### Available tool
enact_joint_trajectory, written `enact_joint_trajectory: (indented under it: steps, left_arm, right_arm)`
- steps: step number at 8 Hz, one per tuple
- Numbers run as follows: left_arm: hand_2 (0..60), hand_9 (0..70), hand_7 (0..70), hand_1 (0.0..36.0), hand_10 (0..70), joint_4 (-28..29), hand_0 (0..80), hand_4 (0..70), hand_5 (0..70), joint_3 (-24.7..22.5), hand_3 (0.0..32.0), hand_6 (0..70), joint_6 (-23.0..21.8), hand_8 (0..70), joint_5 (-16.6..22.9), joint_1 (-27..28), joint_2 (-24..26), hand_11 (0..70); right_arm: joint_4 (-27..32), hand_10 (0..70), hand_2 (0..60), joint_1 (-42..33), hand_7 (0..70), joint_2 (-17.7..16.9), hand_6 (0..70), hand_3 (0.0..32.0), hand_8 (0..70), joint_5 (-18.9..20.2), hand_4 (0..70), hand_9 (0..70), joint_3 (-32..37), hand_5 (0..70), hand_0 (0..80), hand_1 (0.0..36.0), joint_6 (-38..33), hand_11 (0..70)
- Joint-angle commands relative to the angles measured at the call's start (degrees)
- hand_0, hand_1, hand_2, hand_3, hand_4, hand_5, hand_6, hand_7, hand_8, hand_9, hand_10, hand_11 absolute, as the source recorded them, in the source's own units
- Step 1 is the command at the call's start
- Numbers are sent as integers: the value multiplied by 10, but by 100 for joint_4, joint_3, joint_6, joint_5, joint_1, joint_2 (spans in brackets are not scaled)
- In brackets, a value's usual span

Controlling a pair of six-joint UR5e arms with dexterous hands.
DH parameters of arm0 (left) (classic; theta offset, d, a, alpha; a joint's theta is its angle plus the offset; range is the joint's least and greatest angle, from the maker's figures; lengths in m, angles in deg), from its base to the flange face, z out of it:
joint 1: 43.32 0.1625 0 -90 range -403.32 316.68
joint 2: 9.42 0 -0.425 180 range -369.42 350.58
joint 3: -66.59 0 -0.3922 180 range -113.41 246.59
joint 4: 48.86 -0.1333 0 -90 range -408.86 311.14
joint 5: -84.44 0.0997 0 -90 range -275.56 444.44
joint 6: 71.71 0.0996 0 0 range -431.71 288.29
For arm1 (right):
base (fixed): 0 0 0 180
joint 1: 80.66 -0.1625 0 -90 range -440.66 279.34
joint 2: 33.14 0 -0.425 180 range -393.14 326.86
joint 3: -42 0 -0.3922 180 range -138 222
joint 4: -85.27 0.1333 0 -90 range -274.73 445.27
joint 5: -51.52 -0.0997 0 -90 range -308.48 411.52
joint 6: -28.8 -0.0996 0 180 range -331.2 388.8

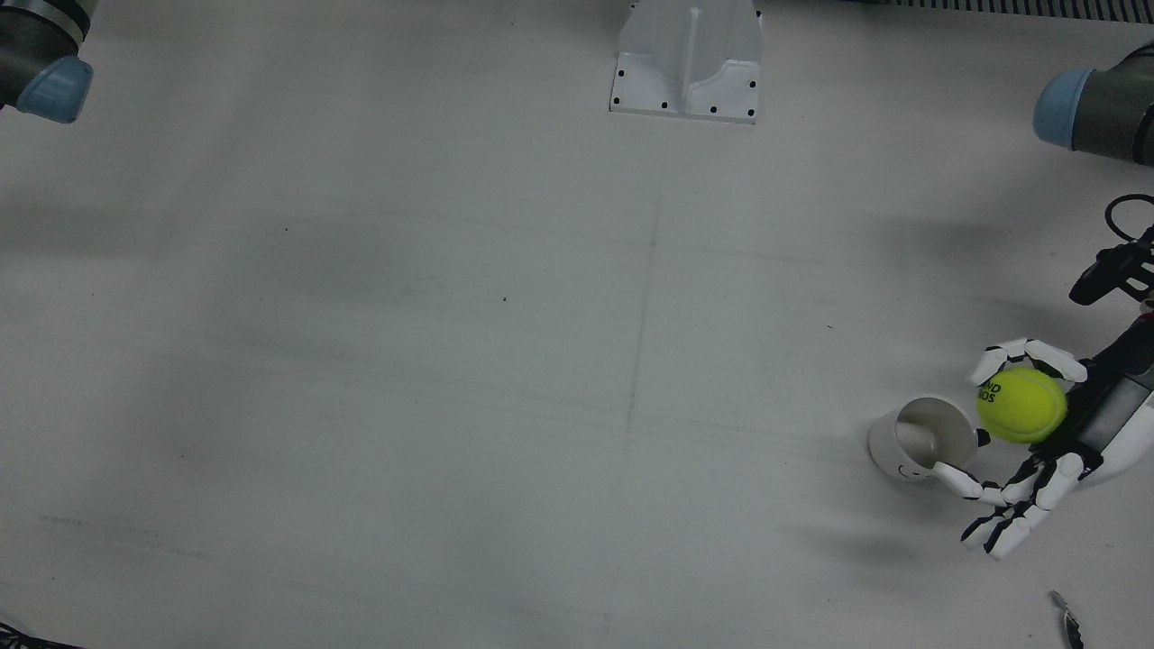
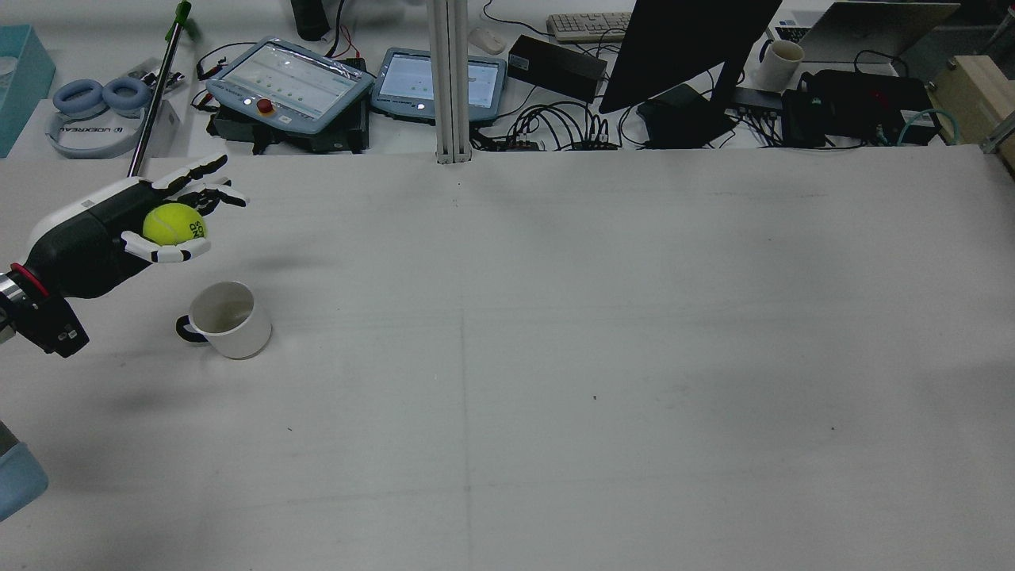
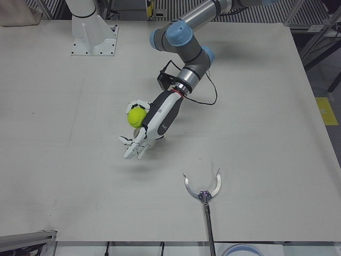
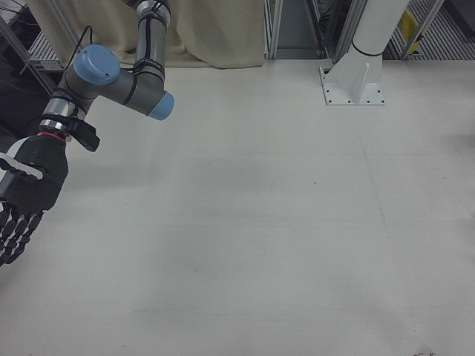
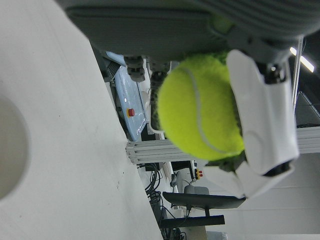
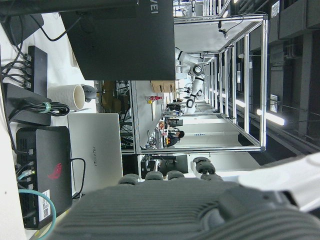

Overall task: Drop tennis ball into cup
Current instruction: 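Open the left hand fingers to drop the ball into the mug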

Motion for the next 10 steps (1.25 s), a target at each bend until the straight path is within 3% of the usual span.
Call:
enact_joint_trajectory:
  steps: [1, 4, 7, 8, 10]
  left_arm:
    - [199, 4, 91, 360, 0, 21, 779, 0, 77, -12, 0, 0, 8, 0, -2, 5, 8, 33]
    - [167, 2, 81, 360, 0, 30, 800, 0, 83, -20, 0, 0, 8, 0, -2, 5, 17, 40]
    - [216, 6, 101, 360, 0, 21, 777, 0, 76, -38, 0, 0, -53, 0, 32, -99, 52, 36]
    - [238, 9, 118, 360, 0, -170, 740, 0, 74, -99, 0, 0, -18, 0, 76, -596, 105, 35]
    - [227, 15, 149, 360, 0, -348, 797, 0, 80, 284, 0, 5, 130, 0, 234, -1459, 586, 37]
  right_arm:
    - [0, 0, 0, 0, 0, 0, 0, 0, 0, 0, 0, 0, 0, 0, 0, 0, 0, 0]
    - [0, 0, 0, 0, 0, 0, 0, 0, 0, 0, 0, 0, 0, 0, 0, 0, 0, 0]
    - [0, 0, 0, 0, 0, 0, 0, 0, 0, 0, 0, 0, 0, 0, 0, 0, 0, 0]
    - [0, 0, 0, 0, 0, 0, 0, 0, 0, 0, 0, 0, 0, 0, 0, 0, 0, 0]
    - [0, 0, 0, 0, 0, 0, 0, 0, 0, 0, 0, 0, -9, 0, 0, 0, 0, 0]
